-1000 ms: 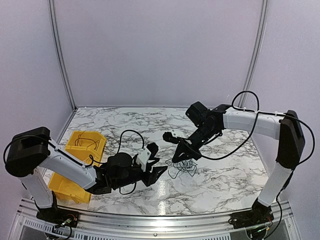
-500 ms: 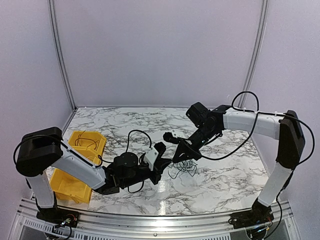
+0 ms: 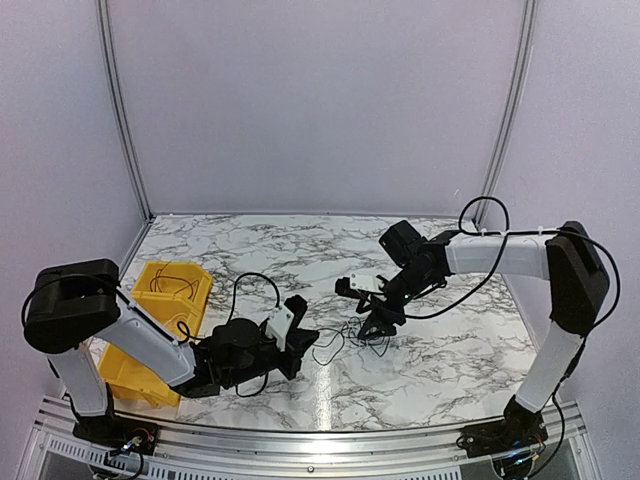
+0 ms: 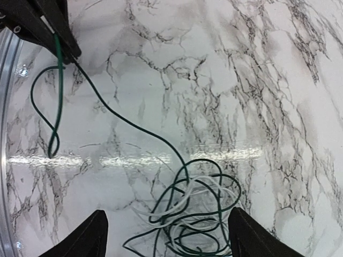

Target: Untangle the cables

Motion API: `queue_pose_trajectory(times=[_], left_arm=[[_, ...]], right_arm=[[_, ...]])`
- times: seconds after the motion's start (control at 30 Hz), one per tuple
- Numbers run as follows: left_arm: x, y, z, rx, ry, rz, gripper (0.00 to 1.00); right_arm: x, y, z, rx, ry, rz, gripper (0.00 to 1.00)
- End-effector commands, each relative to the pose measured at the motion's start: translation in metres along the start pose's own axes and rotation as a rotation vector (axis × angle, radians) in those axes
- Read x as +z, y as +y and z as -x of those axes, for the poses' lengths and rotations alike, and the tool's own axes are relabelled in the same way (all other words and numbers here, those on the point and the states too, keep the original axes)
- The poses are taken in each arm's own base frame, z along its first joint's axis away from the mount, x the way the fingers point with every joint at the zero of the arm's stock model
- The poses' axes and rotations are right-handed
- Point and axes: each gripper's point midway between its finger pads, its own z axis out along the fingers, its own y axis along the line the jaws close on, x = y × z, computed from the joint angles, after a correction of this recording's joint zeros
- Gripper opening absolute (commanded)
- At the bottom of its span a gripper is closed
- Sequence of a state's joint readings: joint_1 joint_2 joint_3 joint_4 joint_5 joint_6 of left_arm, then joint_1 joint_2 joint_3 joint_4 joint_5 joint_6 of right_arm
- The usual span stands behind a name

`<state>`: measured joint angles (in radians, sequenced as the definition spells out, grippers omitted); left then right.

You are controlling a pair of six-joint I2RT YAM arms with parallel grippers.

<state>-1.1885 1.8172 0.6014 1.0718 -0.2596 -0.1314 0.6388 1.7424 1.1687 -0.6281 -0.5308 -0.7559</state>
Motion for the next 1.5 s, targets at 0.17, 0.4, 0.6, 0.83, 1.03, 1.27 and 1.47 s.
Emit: queue_pose_trajectory(times=[0.17, 0.4, 0.6, 0.83, 1.03, 1.27, 1.47], left_arm=[[-0.016, 0.010, 0.000, -0.101, -0.035, 0.037, 0.00], [-0.018, 0.013, 0.001, -0.101, -0.043, 0.050, 0.00], [-0.035, 0.024, 0.020, -0.097, -0.094, 0.094, 0.00], [-0.081, 0.070, 0.062, -0.098, -0.127, 0.347, 0.00], [-0.148, 0.112, 0.118, -0.084, -0.222, 0.583, 0.00], [-0.232, 0.148, 0.176, -0.066, -0.301, 0.807, 0.00], [-0.280, 0.158, 0.212, -0.065, -0.333, 0.841, 0.00]], right_arm=[[0.030, -0.053, -0.011, 0.006, 0.079, -0.174, 0.78], [0.053, -0.044, -0.011, 0.011, 0.089, -0.100, 0.72], [0.069, -0.041, -0.031, 0.074, 0.140, -0.057, 0.29], [0.052, -0.045, -0.054, 0.143, 0.143, -0.066, 0.20], [0.040, -0.051, -0.073, 0.207, 0.135, -0.096, 0.23], [0.037, -0.053, -0.080, 0.211, 0.136, -0.121, 0.19], [0.041, -0.052, -0.088, 0.215, 0.151, -0.114, 0.09]])
